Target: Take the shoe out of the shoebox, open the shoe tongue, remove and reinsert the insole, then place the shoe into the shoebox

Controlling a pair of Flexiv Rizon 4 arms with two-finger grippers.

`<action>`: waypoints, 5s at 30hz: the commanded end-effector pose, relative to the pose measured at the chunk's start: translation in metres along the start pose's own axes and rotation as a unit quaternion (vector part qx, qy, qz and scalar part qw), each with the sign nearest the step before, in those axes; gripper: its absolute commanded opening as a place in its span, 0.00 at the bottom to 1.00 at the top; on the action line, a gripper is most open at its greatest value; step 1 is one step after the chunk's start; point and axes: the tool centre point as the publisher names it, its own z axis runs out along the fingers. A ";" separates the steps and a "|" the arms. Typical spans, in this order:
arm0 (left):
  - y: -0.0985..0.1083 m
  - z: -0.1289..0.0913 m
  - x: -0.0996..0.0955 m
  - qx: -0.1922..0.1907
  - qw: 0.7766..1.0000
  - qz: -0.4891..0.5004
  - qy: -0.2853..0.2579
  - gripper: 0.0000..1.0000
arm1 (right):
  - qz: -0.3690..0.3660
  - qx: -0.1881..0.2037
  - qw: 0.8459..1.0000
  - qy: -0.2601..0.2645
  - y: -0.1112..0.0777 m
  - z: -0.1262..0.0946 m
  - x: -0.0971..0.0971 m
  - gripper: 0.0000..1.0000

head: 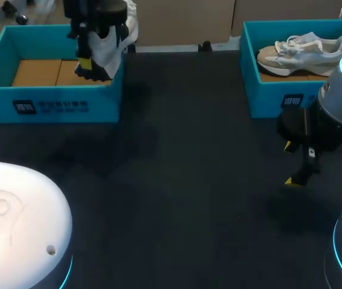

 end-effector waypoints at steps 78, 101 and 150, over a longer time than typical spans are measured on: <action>0.341 0.034 -0.181 -0.123 0.846 0.519 -0.011 0.00 | 0.000 0.000 1.000 -0.001 -0.001 0.000 0.001 1.00; 0.343 0.065 -0.205 -0.142 0.810 0.567 -0.049 0.00 | 0.000 0.000 1.000 -0.001 -0.001 0.000 0.001 1.00; 0.320 0.163 -0.190 -0.103 0.785 0.611 -0.008 0.00 | 0.000 0.000 1.000 -0.001 -0.001 0.000 0.001 1.00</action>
